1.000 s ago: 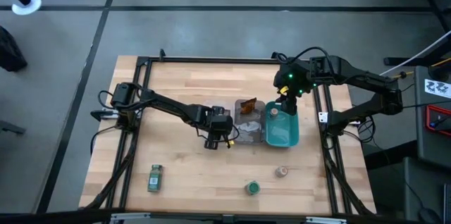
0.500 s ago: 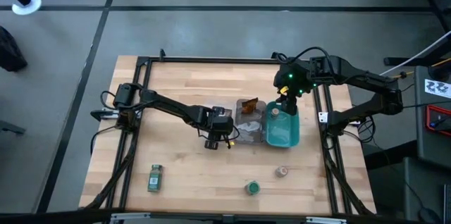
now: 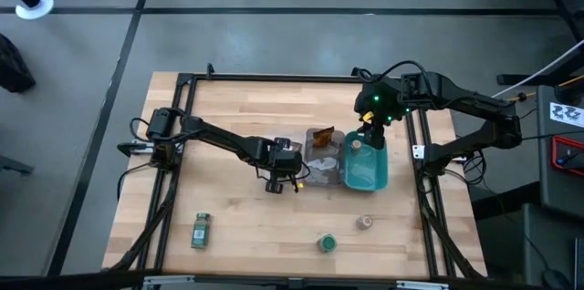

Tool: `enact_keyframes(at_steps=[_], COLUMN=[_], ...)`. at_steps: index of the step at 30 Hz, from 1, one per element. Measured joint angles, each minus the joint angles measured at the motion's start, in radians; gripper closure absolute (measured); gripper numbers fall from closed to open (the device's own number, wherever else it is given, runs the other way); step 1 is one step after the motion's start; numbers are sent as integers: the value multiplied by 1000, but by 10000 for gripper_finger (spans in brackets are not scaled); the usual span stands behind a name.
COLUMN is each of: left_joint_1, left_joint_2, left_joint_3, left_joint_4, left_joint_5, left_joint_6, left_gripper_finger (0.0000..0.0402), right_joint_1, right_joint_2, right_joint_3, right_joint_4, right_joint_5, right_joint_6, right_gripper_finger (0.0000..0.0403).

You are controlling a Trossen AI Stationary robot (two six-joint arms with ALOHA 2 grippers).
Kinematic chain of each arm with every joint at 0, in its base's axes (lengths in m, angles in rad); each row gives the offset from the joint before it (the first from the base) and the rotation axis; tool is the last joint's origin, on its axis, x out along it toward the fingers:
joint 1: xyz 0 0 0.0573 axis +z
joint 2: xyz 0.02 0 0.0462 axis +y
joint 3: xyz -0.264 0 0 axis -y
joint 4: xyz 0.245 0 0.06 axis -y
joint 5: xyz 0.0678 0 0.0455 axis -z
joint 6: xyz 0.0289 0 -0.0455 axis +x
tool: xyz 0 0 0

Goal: Sort spices by type
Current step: Put the orange seasoning pack into the black bin

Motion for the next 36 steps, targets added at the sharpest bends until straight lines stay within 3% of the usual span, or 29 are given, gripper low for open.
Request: enact_keyframes(at_steps=[14, 27, 36], left_joint_1=[-3, -3, -3], left_joint_2=[-105, -334, -508], left_joint_3=[37, 38, 39], left_joint_4=[-16, -32, 34], left_joint_5=[8, 7, 7], left_joint_6=[-71, -139, -164], left_gripper_finger=[398, 399, 398], right_joint_1=[0, 0, 0], right_joint_2=[0, 0, 0], right_joint_3=[0, 0, 0], right_joint_4=[-1, 75, 270], right_joint_5=[0, -15, -136], right_joint_6=[-8, -259, -427], right_gripper_finger=[233, 233, 233])
